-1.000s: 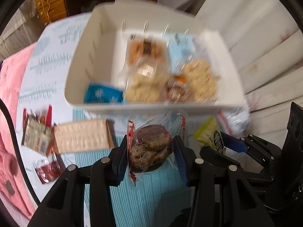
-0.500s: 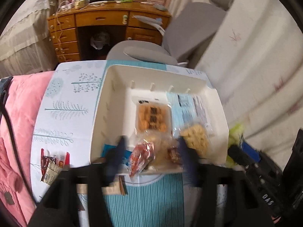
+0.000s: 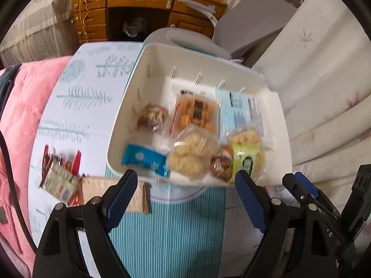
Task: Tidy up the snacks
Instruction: 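Release the nut packet and green packet into the tray, opening both tools, then grasp the white red-striped bag with the right tool while the left grasps the red-wrapped candy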
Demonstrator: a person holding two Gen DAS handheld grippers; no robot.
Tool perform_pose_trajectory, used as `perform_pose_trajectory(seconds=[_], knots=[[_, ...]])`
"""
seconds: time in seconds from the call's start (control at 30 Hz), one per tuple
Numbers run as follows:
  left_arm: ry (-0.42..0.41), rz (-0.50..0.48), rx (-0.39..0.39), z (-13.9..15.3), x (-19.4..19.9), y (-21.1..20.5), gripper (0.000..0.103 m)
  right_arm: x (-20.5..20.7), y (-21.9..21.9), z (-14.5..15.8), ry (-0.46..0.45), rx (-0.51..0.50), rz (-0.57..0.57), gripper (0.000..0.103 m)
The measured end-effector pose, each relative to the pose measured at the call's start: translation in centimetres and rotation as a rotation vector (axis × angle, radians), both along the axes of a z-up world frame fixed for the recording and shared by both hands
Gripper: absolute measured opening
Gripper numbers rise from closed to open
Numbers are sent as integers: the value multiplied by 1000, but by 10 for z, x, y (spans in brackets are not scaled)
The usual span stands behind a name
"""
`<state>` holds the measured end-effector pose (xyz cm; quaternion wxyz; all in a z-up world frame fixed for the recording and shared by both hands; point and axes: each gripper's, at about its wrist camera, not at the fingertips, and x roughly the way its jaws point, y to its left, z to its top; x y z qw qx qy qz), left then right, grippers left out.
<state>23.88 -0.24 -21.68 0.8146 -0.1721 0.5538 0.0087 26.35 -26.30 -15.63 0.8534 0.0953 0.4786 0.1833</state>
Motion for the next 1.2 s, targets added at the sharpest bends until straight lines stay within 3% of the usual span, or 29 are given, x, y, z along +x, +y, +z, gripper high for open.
perform_pose_trajectory(seconds=[0.17,0.33,0.47,0.73,0.93,0.97,1.03,1.13,1.2], knots=[[55,-14,-2,-16,-16,-6,85,-12,-10,-17,44,-50,-32,73],[116,-56,3,-34,-32,-17,85,-23,-27,-30,34,-177,-135,83],[156,-98,3,-45,-39,-26,85,-18,-40,-45,79,-256,-184,88],[213,-93,12,-56,-51,-22,85,-4,-40,-88,144,-473,-155,95],[275,-14,26,-67,-65,2,85,-3,-38,-97,129,-486,-121,100],[289,6,34,-70,-68,7,85,0,-37,-102,152,-501,-107,100],[307,44,54,-72,-74,17,85,4,-42,-116,235,-461,-95,90],[318,103,67,-74,-86,35,85,5,-57,-113,227,-410,-181,73],[323,153,71,-75,-94,51,85,4,-58,-112,223,-415,-182,71]])
